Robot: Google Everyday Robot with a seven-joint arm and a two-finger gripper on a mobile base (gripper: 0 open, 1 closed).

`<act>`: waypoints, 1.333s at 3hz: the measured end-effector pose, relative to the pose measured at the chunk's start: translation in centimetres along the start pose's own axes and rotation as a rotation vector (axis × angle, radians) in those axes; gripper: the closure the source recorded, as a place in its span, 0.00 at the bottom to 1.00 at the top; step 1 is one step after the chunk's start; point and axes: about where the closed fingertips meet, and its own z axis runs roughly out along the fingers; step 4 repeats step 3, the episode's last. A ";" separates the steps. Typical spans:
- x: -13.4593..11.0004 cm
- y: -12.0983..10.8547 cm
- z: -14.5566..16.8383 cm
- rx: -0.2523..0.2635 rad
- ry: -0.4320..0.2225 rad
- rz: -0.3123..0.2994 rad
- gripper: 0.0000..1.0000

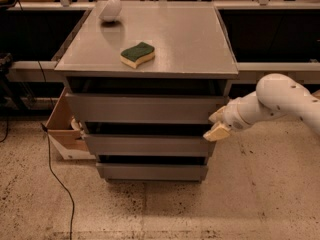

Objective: Close top drawer

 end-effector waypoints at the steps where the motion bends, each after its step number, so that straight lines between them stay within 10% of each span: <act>1: 2.8 1.2 -5.8 0.018 0.000 0.050 0.24; 2: 2.3 0.5 -12.6 0.102 0.012 0.008 0.13; 4: 1.5 0.4 -14.0 0.124 0.013 -0.009 0.00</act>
Offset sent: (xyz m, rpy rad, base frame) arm -0.0684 -0.1212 0.2099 -0.1450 -0.2516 -0.0771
